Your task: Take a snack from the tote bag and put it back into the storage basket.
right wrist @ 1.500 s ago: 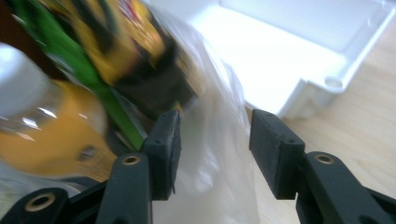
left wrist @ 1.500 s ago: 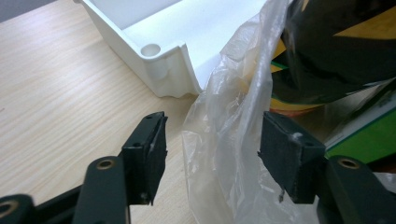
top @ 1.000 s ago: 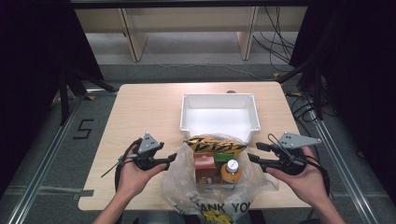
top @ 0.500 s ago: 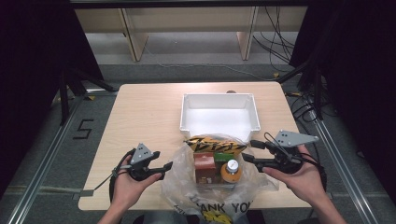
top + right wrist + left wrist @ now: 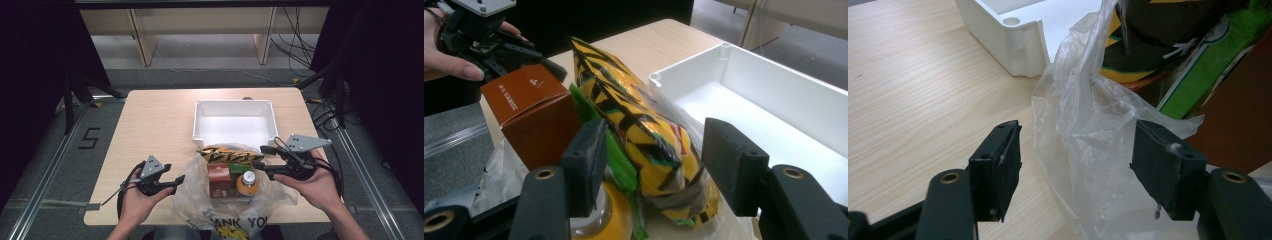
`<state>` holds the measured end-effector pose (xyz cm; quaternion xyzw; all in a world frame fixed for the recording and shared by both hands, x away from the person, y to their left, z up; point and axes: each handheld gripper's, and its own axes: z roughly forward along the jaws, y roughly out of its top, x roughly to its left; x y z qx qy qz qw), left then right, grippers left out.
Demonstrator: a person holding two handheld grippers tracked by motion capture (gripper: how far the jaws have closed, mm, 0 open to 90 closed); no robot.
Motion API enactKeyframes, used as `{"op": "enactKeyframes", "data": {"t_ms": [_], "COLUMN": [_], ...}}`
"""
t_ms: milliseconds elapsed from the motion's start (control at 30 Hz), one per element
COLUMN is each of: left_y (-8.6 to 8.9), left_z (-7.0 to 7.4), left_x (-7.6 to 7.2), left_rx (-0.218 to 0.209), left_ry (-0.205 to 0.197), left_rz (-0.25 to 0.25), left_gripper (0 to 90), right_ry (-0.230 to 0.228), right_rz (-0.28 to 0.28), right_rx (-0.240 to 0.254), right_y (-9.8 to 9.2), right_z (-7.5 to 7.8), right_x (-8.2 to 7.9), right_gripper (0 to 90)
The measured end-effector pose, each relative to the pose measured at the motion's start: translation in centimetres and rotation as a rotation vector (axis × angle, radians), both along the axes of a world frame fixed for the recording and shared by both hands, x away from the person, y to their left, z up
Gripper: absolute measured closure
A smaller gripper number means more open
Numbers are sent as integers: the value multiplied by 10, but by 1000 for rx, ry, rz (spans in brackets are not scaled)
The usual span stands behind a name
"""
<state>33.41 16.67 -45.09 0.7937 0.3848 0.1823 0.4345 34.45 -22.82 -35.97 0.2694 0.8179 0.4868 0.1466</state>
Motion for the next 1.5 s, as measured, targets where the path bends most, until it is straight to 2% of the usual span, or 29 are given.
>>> {"op": "enactKeyframes", "data": {"t_ms": [67,200,233,267,367,400,433,533,567,600,633,700,733,767,833,900,933,967,1000,1033,1133,1167,1200,1233,1267,1300,1333,1400,1500], "left_y": [-3,-6,-5,-6,-8,-8,-8,-10,-10,-10,-10,-11,-10,-12,-13,-15,-13,-14,-16,-16,-17,-16,-17,-17,-17,-18,-17,-17,-17], "left_z": [-1,-1,0,0,-1,-1,-1,-1,-2,-2,-2,-2,-1,-2,-2,-3,-2,-2,-3,-3,-3,-2,-3,-3,-3,-3,-4,-5,-6], "left_x": [-1,0,0,1,1,1,0,-1,0,0,0,1,1,1,2,2,3,3,2,2,2,2,2,2,2,2,2,2,2], "left_rx": [-30,-28,-3,-25,-31,-31,-28,-38,-32,-26,-23,-26,-6,-24,-22,-28,0,-6,-36,-30,-33,-19,-36,-41,-43,-45,-40,-38,-34], "left_ry": [-2,1,1,-4,0,0,-1,2,-7,-1,-2,-2,0,-6,-4,-1,2,0,2,-3,-8,-7,-9,-10,-10,-7,-11,-11,-8], "left_rz": [17,9,-8,1,1,-5,-4,-7,-6,-9,-11,-15,-28,-20,-24,-17,-34,-31,-17,-19,-26,-35,-27,-22,-23,-18,-21,-21,-17], "left_gripper": [354,354,354,354,355,354,355,355,355,355,356,355,354,352,348,346,345,345,346,345,339,339,337,337,336,334,333,331,331], "right_ry": [-8,27,35,28,26,46,45,37,31,33,48,29,44,32,38,61,53,54,55,36,75,60,76,63,99,104,82,112,115], "right_rz": [4,6,5,17,21,15,24,49,49,58,49,55,46,53,71,58,59,55,70,73,50,69,59,67,51,39,49,75,84], "right_rx": [2,3,19,20,11,12,25,8,14,-7,-4,-10,-12,-18,-24,-17,-13,-14,-31,-36,-4,-14,-9,-22,-11,2,-6,-24,-22], "right_y": [4,9,10,12,14,16,18,22,24,24,26,27,29,28,29,31,32,33,34,35,38,36,36,36,37,38,36,34,34], "right_z": [-2,-3,-4,-4,-5,-5,-6,-8,-9,-9,-10,-11,-11,-11,-11,-12,-14,-14,-15,-15,-19,-19,-20,-22,-23,-24,-25,-25,-25], "right_x": [4,9,9,11,14,13,15,17,18,19,18,21,21,23,26,26,27,28,29,30,30,33,32,34,33,32,34,36,35], "right_gripper": [438,444,455,457,464,467,481,500,503,509,510,512,513,516,521,522,519,517,516,513,503,501,501,502,510,525,550,615,674]}}
